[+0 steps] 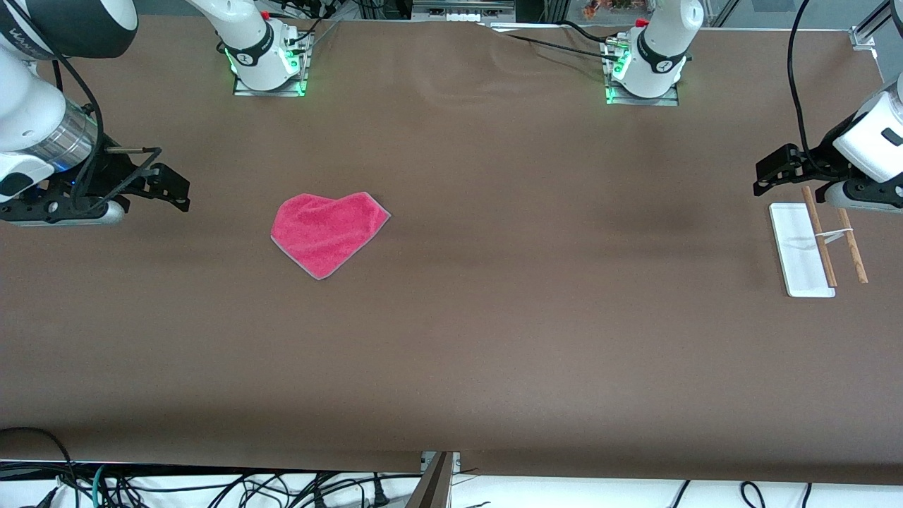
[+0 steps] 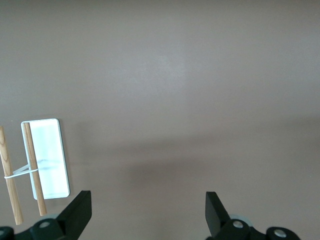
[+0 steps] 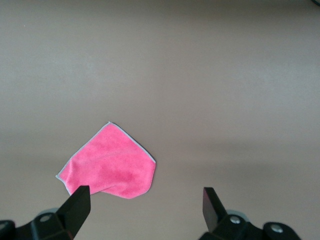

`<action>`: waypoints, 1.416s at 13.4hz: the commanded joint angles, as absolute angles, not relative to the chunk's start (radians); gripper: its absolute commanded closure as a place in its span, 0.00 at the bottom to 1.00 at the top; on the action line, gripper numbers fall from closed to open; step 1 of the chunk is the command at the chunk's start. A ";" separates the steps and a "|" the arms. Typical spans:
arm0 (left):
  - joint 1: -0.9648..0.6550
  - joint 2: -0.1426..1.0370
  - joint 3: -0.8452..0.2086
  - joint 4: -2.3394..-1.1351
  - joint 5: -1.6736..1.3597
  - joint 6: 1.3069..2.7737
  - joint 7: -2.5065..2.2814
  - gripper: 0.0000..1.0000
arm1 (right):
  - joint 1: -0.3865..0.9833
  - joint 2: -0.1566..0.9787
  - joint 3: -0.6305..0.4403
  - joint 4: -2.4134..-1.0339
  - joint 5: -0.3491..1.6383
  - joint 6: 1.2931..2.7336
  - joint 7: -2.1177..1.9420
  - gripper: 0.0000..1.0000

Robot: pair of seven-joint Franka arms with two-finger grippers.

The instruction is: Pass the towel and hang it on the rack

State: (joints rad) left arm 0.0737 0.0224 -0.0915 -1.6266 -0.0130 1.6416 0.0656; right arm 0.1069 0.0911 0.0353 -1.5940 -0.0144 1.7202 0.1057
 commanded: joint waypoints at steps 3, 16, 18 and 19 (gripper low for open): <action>0.077 0.018 -0.100 -1.634 0.020 1.654 0.072 0.00 | 0.109 0.081 0.040 -1.585 -0.014 1.724 0.103 0.01; 0.071 0.031 -0.133 -1.631 0.021 1.667 0.078 0.00 | 0.114 0.083 0.040 -1.592 -0.012 1.675 0.100 0.01; 0.064 0.040 -0.133 -1.631 0.021 1.678 0.078 0.00 | 0.164 0.122 0.040 -1.597 -0.012 1.672 0.094 0.01; 0.063 0.040 -0.133 -1.631 0.021 1.678 0.078 0.00 | 0.175 0.158 0.041 -1.598 -0.012 1.684 0.097 0.01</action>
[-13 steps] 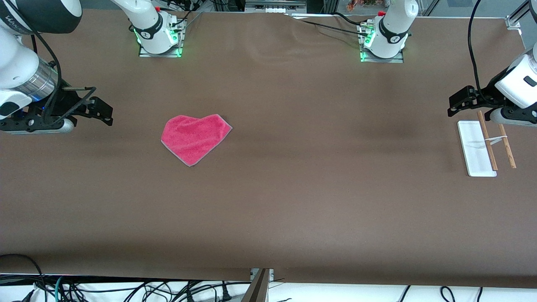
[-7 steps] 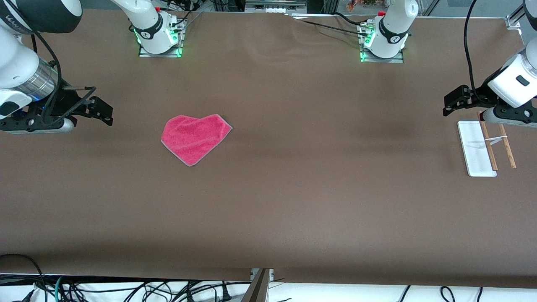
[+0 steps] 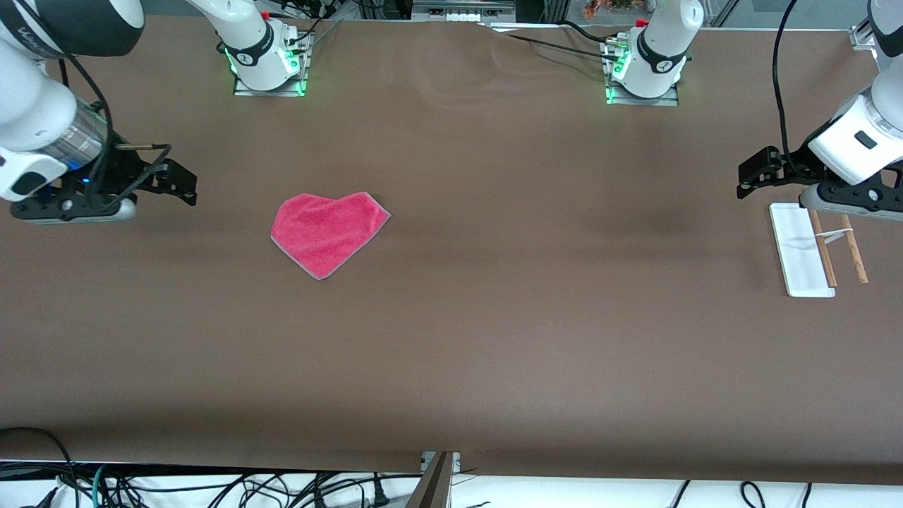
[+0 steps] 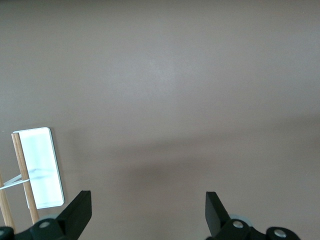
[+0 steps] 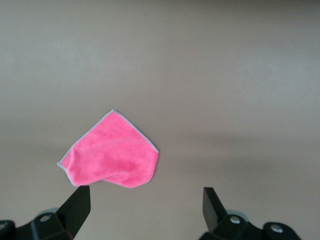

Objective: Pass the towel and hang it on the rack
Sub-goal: 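Reach the right gripper down to the pink towel and grasp it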

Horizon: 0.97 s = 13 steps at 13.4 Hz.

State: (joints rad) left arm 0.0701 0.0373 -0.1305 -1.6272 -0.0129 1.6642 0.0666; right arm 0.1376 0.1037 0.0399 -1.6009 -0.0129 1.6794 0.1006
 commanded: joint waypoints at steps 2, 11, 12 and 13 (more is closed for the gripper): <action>0.061 0.041 -0.155 -1.631 0.023 1.681 0.069 0.00 | 0.221 0.256 0.041 -1.611 -0.008 1.780 0.147 0.01; 0.058 0.041 -0.161 -1.631 0.023 1.703 0.071 0.00 | 0.288 0.578 0.041 -1.744 -0.002 2.268 0.242 0.01; 0.058 0.041 -0.161 -1.632 0.031 1.703 0.071 0.00 | 0.291 0.580 0.041 -1.779 -0.002 2.310 0.258 0.01; 0.058 0.041 -0.161 -1.631 0.043 1.701 0.072 0.00 | 0.296 0.590 0.041 -1.798 -0.002 2.338 0.276 0.01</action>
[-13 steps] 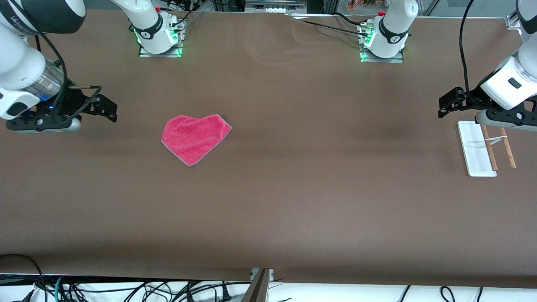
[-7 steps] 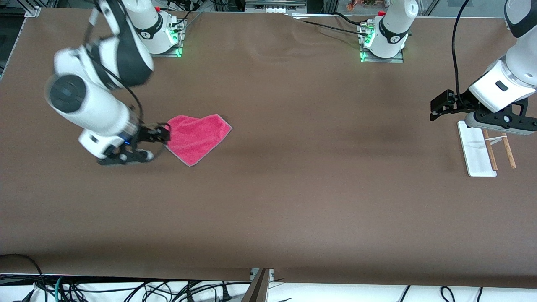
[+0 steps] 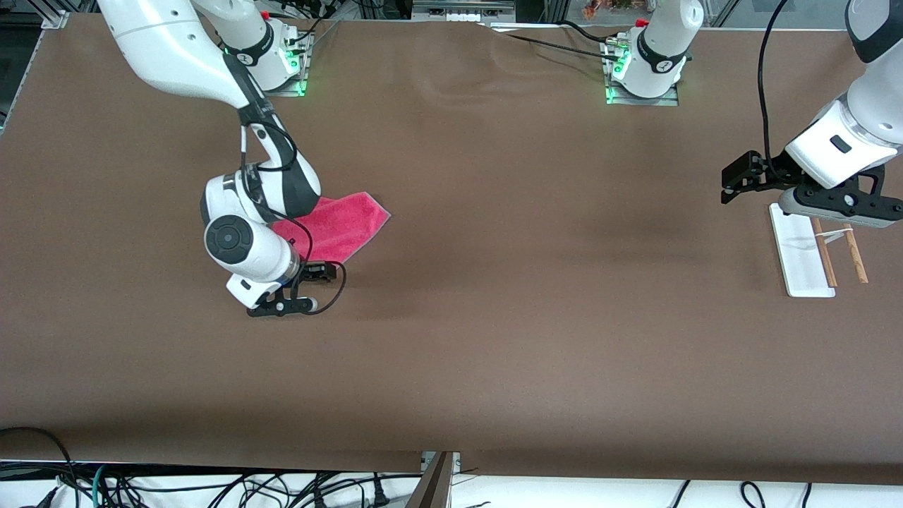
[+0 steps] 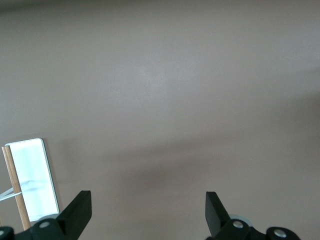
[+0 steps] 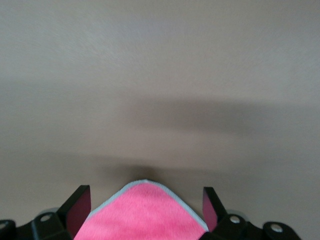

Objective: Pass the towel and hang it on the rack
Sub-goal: 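Reach the right gripper down to the pink towel and grasp it, then lift the pink towel with the right gripper off the table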

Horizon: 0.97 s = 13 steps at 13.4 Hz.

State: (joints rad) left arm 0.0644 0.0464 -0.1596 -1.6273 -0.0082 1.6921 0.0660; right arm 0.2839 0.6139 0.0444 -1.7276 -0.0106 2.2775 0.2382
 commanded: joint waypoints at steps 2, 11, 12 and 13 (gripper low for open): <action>0.058 0.041 -0.161 -1.631 0.048 1.701 0.072 0.00 | 0.305 0.603 0.041 -1.825 -0.002 2.385 0.290 0.02; 0.058 0.040 -0.163 -1.631 0.046 1.697 0.072 0.00 | 0.305 0.606 0.046 -1.899 0.034 2.416 0.291 0.47; 0.058 0.040 -0.166 -1.631 0.046 1.695 0.072 0.00 | 0.305 0.606 0.046 -1.899 0.035 2.416 0.291 0.66; 0.058 0.040 -0.181 -1.631 0.046 1.695 0.074 0.00 | 0.304 0.606 0.046 -1.898 0.038 2.415 0.291 0.82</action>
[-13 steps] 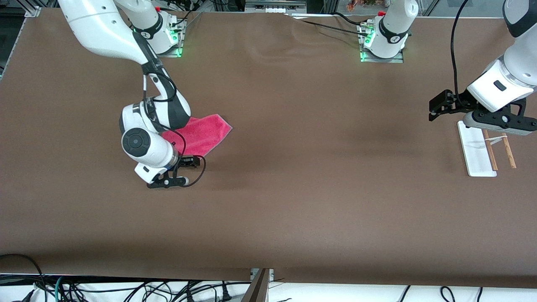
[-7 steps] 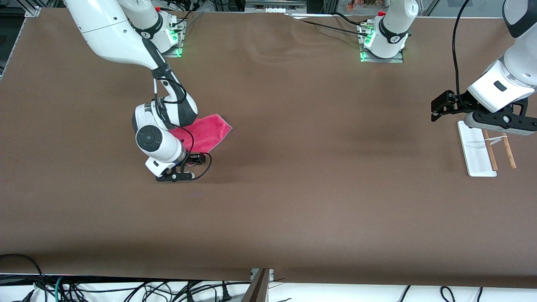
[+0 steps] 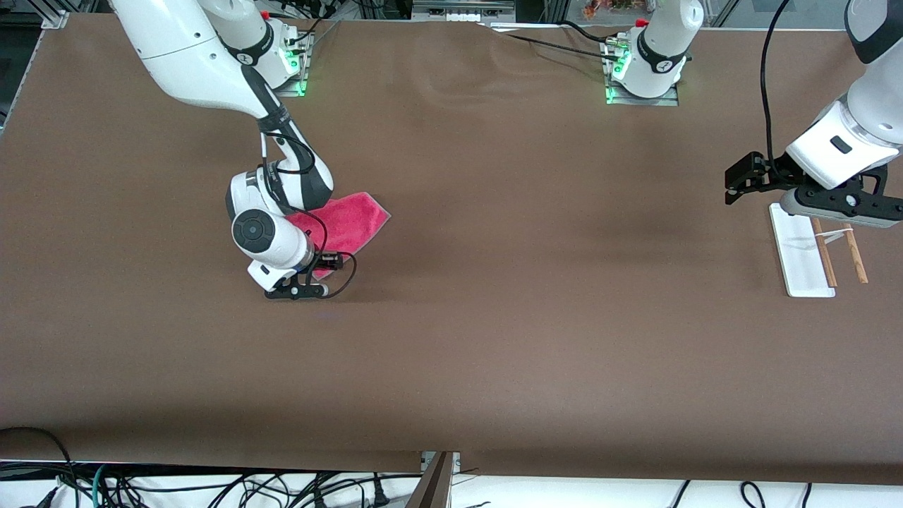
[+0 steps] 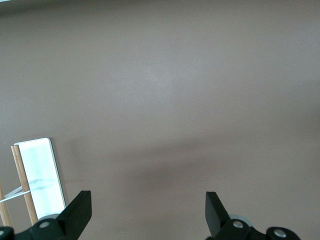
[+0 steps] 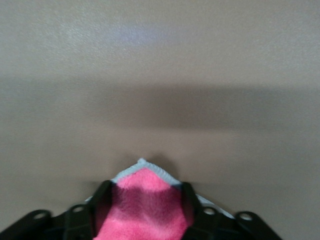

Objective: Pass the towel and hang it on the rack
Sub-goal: 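Lift the pink towel with the right gripper off the table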

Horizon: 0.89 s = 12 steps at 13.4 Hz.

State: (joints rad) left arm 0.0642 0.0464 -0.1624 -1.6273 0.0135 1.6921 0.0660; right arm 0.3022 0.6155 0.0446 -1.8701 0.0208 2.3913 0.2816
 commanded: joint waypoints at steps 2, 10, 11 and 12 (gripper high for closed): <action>0.061 0.041 -0.181 -1.631 0.046 1.695 0.081 0.00 | 0.304 0.606 0.046 -1.891 0.060 2.413 0.290 1.00; 0.061 0.117 -0.179 -1.559 0.043 1.704 0.069 0.00 | 0.310 0.591 0.055 -1.623 0.285 2.073 0.328 1.00; 0.055 0.121 -0.181 -1.559 0.040 1.704 0.083 0.00 | 0.316 0.591 0.058 -1.580 0.320 2.025 0.374 1.00; 0.054 0.133 -0.186 -1.555 0.032 1.706 0.081 0.00 | 0.319 0.591 0.070 -1.533 0.349 1.979 0.427 1.00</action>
